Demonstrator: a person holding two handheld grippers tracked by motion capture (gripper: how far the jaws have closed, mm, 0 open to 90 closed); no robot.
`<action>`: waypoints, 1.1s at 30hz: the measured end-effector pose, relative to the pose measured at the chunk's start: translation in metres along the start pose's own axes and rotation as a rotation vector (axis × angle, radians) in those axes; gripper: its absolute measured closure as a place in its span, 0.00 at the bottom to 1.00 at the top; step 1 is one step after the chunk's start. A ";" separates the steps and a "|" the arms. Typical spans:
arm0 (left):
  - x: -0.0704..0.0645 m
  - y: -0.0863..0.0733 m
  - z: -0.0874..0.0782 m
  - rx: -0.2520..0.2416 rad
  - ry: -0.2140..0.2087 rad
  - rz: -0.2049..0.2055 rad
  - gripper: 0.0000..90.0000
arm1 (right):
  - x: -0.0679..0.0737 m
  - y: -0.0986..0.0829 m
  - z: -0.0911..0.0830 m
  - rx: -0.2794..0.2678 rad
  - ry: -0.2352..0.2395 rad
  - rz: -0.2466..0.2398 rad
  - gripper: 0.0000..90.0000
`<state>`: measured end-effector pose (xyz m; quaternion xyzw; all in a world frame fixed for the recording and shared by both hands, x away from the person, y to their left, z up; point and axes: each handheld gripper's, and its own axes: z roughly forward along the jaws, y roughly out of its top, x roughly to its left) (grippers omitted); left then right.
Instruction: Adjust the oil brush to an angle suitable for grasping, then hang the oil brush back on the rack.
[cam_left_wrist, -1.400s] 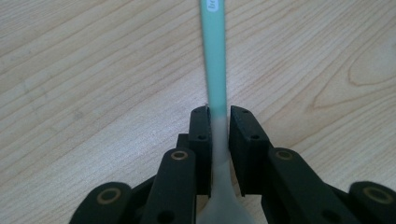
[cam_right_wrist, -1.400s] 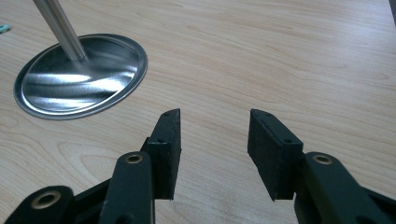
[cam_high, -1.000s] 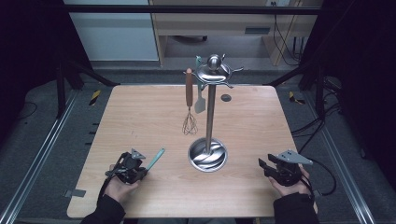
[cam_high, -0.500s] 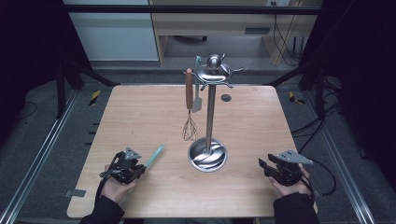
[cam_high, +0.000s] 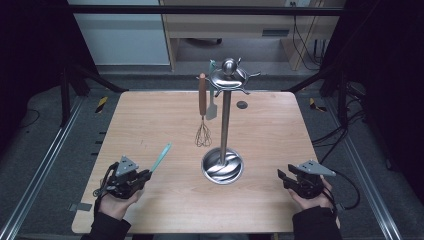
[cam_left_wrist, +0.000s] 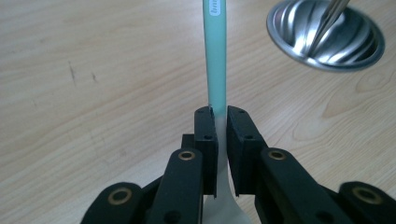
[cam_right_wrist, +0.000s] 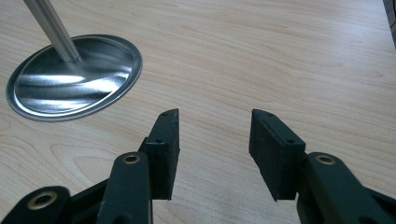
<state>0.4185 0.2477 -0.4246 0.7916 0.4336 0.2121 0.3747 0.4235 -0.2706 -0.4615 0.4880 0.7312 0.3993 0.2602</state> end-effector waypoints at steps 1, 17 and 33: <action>0.000 0.001 -0.002 -0.012 0.000 -0.001 0.92 | 0.000 0.000 0.000 -0.003 -0.004 -0.006 0.59; -0.005 0.015 -0.035 -0.224 0.005 -0.021 0.92 | -0.001 0.000 0.001 -0.002 -0.007 -0.005 0.58; -0.018 0.033 -0.055 -0.323 -0.034 -0.013 0.92 | -0.004 -0.002 0.003 -0.006 -0.019 -0.018 0.55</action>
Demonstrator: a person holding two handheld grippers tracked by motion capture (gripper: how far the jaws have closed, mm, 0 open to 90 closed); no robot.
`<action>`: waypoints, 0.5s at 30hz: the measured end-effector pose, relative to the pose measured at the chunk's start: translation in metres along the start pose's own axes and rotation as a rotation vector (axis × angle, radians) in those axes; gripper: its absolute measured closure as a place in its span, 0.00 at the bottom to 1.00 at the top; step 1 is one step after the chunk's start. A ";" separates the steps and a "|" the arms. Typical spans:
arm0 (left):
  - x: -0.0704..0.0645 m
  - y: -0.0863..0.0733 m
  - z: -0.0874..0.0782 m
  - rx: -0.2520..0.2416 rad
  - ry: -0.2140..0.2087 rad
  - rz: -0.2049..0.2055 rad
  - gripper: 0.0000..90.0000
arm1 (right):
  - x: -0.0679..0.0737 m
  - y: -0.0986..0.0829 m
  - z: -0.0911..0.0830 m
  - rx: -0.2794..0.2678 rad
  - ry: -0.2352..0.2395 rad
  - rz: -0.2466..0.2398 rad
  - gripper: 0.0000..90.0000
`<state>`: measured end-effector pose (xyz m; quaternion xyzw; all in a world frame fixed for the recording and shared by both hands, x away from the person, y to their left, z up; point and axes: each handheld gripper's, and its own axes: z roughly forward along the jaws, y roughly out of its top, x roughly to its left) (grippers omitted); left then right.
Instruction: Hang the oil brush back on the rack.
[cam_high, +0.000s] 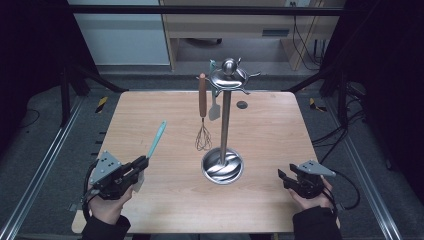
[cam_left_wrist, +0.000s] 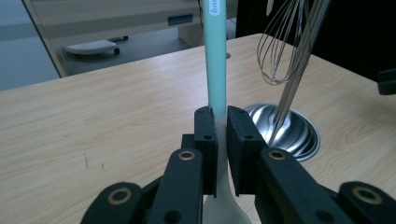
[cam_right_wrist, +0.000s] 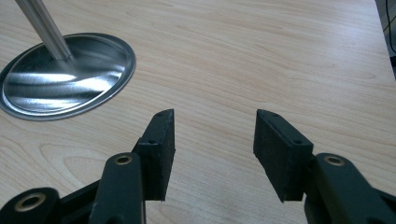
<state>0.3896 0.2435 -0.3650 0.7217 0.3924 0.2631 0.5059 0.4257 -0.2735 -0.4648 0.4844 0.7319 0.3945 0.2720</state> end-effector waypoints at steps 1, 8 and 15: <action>-0.001 0.002 -0.001 -0.007 -0.001 0.001 0.92 | 0.000 0.000 0.000 0.001 0.000 0.003 0.54; -0.007 0.012 -0.010 -0.054 -0.017 0.015 0.92 | 0.000 0.000 0.001 0.005 -0.006 -0.010 0.54; -0.014 0.019 -0.018 -0.083 -0.033 0.039 0.92 | 0.000 0.000 0.002 0.013 -0.011 -0.014 0.54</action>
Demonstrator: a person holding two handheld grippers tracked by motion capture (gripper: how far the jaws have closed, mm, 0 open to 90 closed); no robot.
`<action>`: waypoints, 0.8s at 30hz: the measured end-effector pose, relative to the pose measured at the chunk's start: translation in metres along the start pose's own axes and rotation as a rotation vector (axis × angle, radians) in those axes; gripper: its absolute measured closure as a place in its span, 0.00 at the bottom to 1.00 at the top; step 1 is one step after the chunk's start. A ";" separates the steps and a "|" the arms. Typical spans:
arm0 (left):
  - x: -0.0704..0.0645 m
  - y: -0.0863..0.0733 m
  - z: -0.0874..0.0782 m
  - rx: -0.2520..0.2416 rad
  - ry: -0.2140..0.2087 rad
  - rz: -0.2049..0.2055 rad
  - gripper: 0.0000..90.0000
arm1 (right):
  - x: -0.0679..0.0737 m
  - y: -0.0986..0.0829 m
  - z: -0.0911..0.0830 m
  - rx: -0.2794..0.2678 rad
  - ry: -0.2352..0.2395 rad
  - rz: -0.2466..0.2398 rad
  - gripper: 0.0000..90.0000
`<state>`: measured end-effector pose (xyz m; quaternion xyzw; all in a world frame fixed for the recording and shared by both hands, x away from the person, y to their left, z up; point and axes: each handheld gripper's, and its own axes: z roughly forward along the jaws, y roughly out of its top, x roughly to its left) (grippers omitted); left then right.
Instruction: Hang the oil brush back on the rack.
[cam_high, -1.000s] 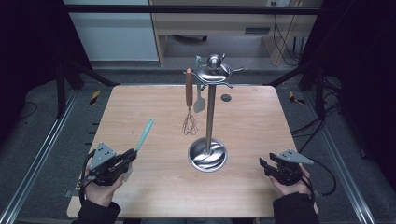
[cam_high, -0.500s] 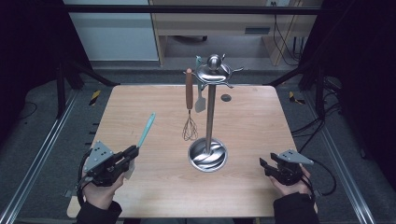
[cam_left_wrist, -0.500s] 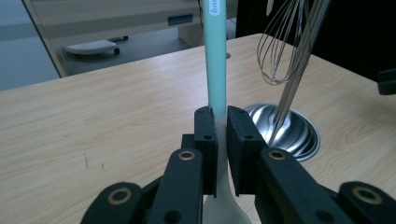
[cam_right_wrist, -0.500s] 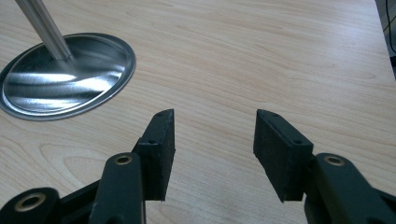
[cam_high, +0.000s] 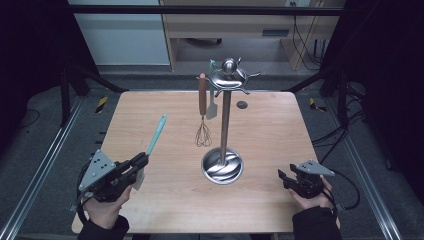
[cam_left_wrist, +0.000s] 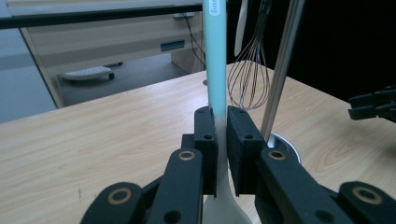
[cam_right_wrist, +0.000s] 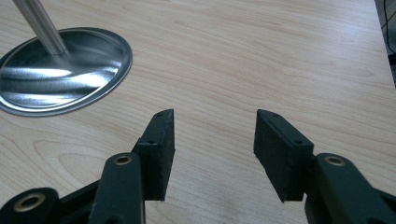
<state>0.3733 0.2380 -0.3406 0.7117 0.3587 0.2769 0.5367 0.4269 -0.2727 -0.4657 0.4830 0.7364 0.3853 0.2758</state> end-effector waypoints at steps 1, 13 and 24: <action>-0.002 0.002 -0.001 -0.004 -0.004 0.006 0.92 | 0.000 0.000 0.001 0.002 0.000 -0.001 0.54; -0.015 0.026 -0.005 -0.095 -0.035 0.024 0.92 | 0.001 0.000 0.001 0.007 0.000 -0.002 0.54; -0.026 0.038 0.002 -0.130 -0.066 0.021 0.92 | 0.001 0.000 0.002 0.009 -0.002 -0.005 0.54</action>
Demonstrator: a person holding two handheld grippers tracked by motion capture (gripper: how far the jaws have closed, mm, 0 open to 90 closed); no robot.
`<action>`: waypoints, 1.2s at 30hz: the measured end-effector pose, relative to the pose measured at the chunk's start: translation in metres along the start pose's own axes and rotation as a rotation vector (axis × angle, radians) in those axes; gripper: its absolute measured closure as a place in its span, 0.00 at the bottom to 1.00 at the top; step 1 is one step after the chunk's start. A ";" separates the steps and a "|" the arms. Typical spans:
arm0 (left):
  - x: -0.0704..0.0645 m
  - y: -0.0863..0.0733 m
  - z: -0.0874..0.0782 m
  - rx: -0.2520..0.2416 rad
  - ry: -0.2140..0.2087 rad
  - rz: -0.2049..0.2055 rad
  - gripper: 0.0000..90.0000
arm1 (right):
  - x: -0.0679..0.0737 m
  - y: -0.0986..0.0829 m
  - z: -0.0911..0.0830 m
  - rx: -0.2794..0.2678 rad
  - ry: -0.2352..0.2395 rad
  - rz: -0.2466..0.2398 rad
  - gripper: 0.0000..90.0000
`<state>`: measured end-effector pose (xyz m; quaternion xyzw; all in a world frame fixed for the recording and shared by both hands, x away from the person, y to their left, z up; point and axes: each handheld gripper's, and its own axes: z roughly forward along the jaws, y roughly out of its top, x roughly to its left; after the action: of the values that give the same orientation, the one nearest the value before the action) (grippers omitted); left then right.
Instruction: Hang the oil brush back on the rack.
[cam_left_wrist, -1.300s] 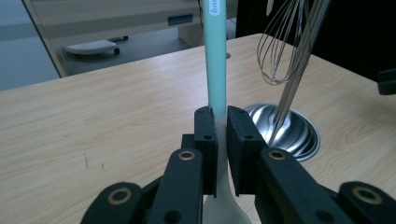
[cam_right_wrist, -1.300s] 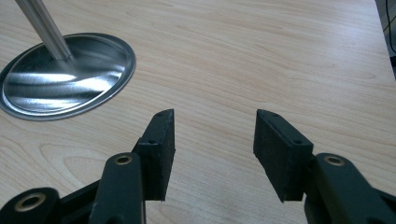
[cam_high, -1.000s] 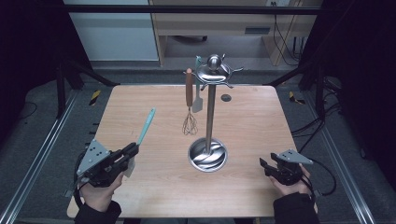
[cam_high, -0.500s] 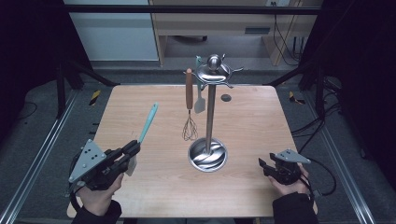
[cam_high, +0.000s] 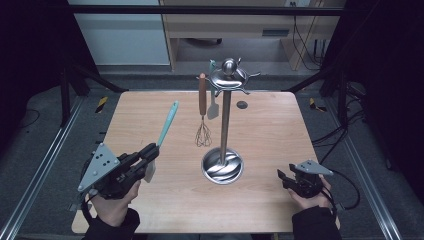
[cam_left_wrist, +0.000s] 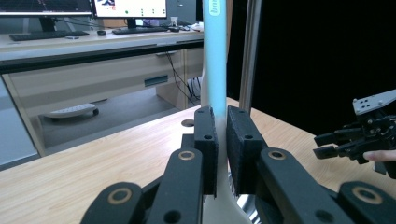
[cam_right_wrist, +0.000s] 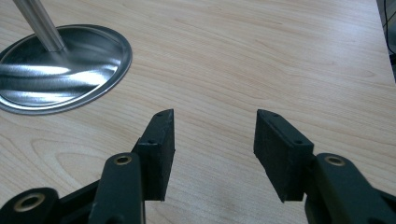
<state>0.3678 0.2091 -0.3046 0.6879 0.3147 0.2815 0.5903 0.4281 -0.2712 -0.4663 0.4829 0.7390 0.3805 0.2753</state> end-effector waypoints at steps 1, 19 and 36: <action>-0.001 0.001 0.001 -0.001 -0.002 -0.001 0.92 | 0.000 0.000 0.000 0.000 0.000 0.000 0.54; -0.020 0.015 0.014 -0.034 -0.051 0.017 0.92 | 0.000 0.000 0.000 -0.004 -0.001 -0.004 0.54; -0.036 0.030 0.026 -0.044 -0.074 0.052 0.92 | 0.000 0.000 0.000 -0.004 -0.003 -0.006 0.54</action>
<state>0.3674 0.1625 -0.2788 0.6927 0.2684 0.2779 0.6090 0.4280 -0.2715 -0.4660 0.4807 0.7393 0.3806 0.2785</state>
